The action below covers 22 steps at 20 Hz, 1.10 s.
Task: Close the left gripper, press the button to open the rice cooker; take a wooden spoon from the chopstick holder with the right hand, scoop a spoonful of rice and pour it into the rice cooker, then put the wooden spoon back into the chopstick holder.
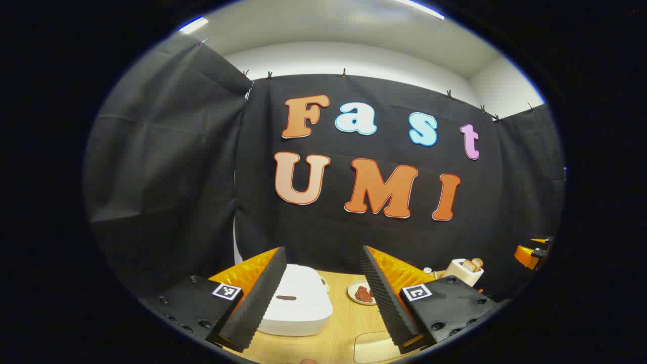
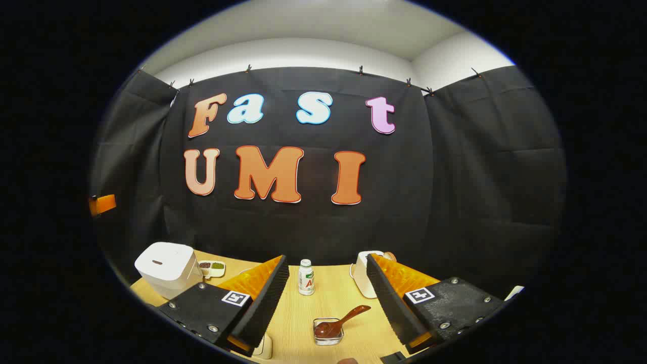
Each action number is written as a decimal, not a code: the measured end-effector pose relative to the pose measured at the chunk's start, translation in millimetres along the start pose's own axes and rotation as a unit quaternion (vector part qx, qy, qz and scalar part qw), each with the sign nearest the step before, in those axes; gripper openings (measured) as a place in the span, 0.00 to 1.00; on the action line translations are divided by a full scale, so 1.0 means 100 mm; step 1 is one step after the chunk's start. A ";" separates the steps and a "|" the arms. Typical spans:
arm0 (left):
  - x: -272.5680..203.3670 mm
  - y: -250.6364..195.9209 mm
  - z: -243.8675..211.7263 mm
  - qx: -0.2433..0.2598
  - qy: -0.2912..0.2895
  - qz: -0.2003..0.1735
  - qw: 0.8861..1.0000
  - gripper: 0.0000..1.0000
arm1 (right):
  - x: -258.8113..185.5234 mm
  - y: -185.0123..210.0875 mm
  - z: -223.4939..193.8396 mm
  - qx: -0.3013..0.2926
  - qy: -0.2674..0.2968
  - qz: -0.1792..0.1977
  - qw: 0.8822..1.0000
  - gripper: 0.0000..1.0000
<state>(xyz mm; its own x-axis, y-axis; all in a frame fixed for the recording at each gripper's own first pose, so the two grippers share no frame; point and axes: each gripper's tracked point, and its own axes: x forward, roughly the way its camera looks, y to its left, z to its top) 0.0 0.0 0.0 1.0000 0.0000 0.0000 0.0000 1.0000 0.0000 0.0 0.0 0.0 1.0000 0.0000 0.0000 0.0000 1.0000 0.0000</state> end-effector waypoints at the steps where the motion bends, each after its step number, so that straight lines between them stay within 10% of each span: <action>1: 0.01 0.03 0.04 0.003 -0.004 0.003 1.000 1.00 | 0.01 -0.02 -0.01 -0.003 0.001 -0.004 1.000 0.96; 22: -0.14 0.16 0.12 0.022 -0.004 0.007 1.000 1.00 | -0.10 -0.09 0.06 0.004 0.001 -0.021 1.000 0.96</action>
<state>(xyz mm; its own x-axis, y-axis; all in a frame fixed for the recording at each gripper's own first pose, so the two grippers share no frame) -13.8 15.8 12.0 0.9999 0.0133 0.0088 -0.0137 0.9989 0.0449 -9.9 -9.0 5.6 0.9991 -0.0426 -0.0021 0.0426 0.9991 0.0080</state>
